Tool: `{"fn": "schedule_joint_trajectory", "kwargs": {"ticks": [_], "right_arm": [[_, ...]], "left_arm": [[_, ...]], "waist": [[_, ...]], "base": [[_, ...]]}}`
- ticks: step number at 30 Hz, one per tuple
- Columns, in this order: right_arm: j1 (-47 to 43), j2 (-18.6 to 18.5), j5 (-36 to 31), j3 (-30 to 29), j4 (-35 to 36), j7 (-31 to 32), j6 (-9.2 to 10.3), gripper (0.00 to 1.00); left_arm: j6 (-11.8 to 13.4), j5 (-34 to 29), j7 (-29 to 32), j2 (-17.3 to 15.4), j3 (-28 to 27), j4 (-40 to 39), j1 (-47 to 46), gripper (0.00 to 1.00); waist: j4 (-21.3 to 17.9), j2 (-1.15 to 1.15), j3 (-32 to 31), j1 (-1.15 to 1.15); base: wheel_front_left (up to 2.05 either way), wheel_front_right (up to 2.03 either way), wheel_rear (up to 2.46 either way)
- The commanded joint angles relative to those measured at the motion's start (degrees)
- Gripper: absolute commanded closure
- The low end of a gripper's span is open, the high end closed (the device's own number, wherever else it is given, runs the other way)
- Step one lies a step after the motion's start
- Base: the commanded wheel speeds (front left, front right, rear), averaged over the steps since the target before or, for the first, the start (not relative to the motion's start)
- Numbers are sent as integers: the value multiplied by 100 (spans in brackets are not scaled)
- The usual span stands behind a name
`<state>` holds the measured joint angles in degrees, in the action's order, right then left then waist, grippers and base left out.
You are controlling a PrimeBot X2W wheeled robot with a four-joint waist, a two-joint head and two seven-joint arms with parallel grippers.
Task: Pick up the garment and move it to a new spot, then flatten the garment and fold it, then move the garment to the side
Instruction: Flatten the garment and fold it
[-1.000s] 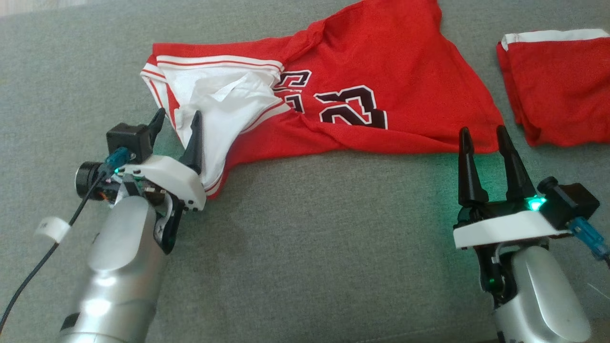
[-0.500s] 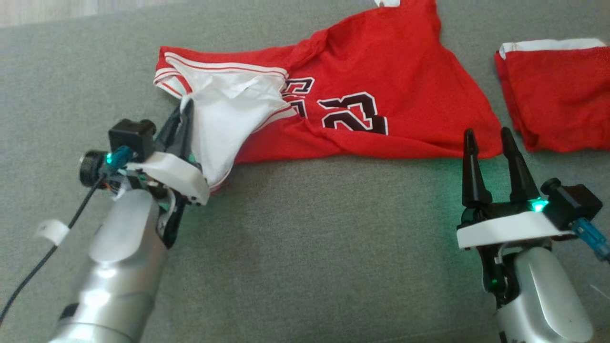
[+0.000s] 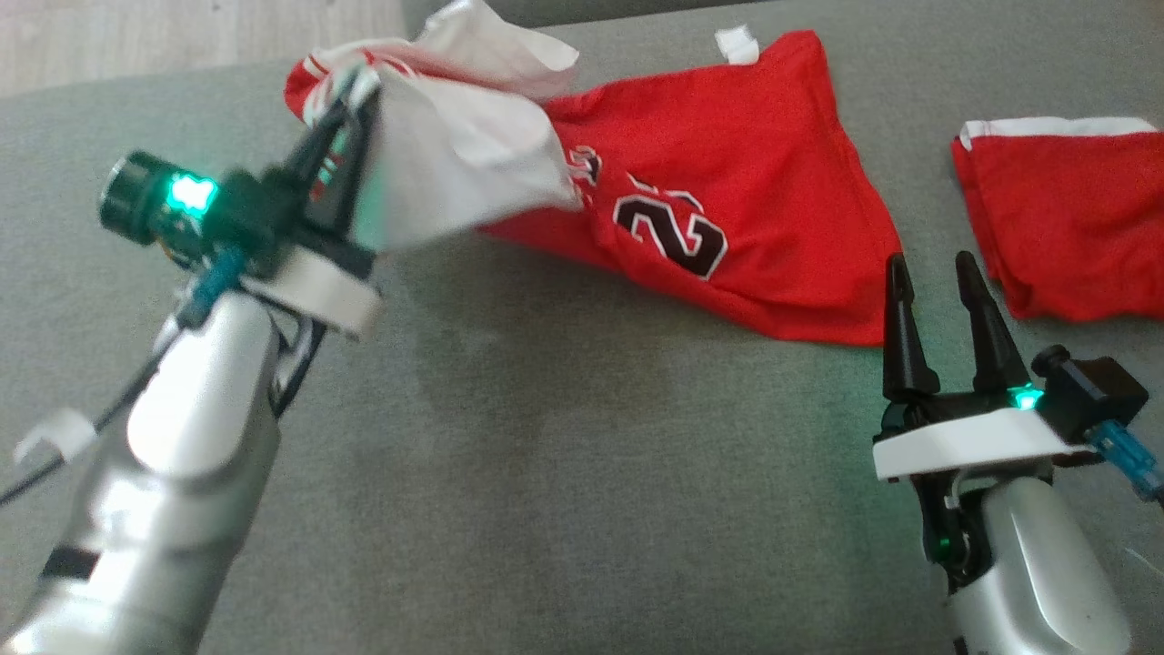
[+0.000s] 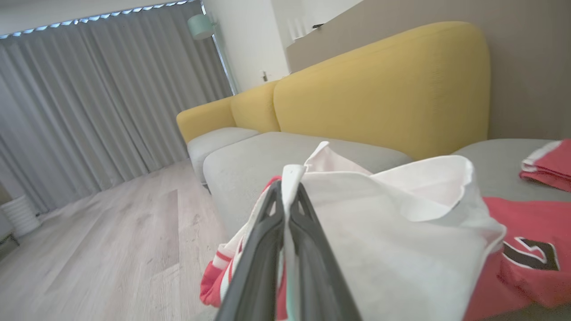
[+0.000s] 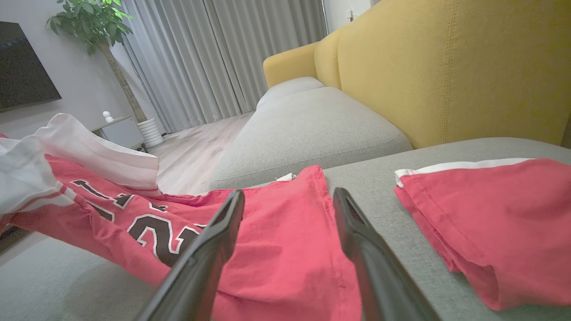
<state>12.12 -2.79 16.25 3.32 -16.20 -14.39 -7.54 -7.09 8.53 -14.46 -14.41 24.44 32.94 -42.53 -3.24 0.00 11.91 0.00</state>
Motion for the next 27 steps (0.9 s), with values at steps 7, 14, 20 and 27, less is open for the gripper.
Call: {"fn": "schedule_joint_trajectory", "kwargs": {"ticks": [7, 14, 20, 27], "right_arm": [[-119, -9, 85, 86, 126, -61, 5, 0], [-209, -9, 95, 126, 31, -61, 5, 0], [-258, -9, 93, 132, -31, -61, 5, 0], [-270, -9, 108, 139, 24, -61, 5, 0]], "left_arm": [[-34, -325, -52, -848, 642, -1158, 1017, 100], [-38, -322, -53, -1304, 1402, -1373, 1831, 0], [-39, -187, -53, -1396, 1718, -1619, 2172, 0], [413, 588, -53, -1152, 1053, -2026, 2462, 0]], "waist": [[274, 0, -229, 0], [448, 0, -397, 0], [499, 0, -540, 0], [470, 0, -615, 0]], "base": [[0, 0, 0], [0, 0, 0], [0, 0, 0], [0, 0, 0]]}}
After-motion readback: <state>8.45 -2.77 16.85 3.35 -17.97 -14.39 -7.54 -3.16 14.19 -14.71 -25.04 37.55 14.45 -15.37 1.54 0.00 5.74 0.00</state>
